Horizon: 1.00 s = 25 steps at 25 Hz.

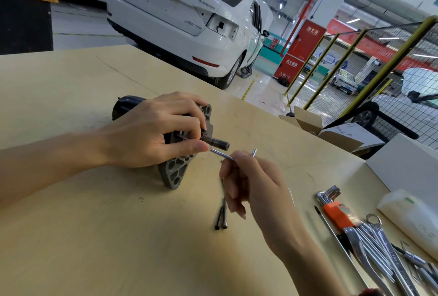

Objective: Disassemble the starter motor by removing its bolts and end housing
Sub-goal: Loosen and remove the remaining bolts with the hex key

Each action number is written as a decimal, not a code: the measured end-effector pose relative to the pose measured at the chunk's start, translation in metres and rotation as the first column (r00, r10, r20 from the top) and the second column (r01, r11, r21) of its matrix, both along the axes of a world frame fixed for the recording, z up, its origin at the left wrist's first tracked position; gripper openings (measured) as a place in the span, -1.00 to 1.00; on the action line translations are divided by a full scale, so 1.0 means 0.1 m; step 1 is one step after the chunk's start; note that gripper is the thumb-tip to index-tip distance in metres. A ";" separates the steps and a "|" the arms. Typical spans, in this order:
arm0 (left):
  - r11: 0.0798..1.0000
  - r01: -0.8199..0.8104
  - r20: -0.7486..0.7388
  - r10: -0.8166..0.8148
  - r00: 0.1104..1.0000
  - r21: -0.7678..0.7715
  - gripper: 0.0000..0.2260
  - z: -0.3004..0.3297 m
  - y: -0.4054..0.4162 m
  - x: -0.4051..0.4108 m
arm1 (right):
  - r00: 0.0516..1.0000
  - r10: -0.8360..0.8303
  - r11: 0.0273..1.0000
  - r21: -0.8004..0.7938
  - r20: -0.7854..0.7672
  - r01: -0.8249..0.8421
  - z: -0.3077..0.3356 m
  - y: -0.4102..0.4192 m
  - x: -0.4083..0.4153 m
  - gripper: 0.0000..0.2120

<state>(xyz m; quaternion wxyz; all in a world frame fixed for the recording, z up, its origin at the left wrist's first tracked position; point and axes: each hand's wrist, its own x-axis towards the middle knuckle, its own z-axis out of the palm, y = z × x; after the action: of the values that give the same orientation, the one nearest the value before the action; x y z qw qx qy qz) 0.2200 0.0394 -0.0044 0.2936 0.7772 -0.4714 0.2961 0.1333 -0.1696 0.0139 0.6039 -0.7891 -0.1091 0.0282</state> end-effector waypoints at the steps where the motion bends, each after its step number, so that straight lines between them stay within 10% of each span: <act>1: 1.000 -0.001 -0.002 0.001 1.000 0.002 -0.72 0.00 0.00 0.00 | 0.999 -0.007 0.999 -0.044 0.040 0.009 -0.01 0.00 0.00 -0.58; 9: 1.000 -0.003 -0.002 0.003 1.000 0.002 -0.73 0.00 0.01 -0.01 | 0.873 -0.074 0.914 -0.318 0.482 0.253 -0.08 0.07 -0.04 -0.64; 14: 1.000 0.011 -0.001 -0.011 1.000 -0.020 -0.71 0.01 -0.01 -0.01 | 0.905 -0.129 0.972 -0.130 0.405 0.197 -0.06 0.09 -0.08 -0.40; 25: 1.000 0.018 -0.037 -0.019 0.999 -0.018 -0.71 0.01 0.01 0.00 | 0.926 -0.133 0.986 -0.051 0.352 0.161 -0.07 0.07 -0.08 -0.78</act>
<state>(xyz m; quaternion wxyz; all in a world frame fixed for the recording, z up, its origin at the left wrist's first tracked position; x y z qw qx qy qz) 0.2196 0.0405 -0.0035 0.3117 0.7755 -0.4705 0.2831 0.1257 -0.1625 0.0065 0.5439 -0.8108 -0.1533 -0.1527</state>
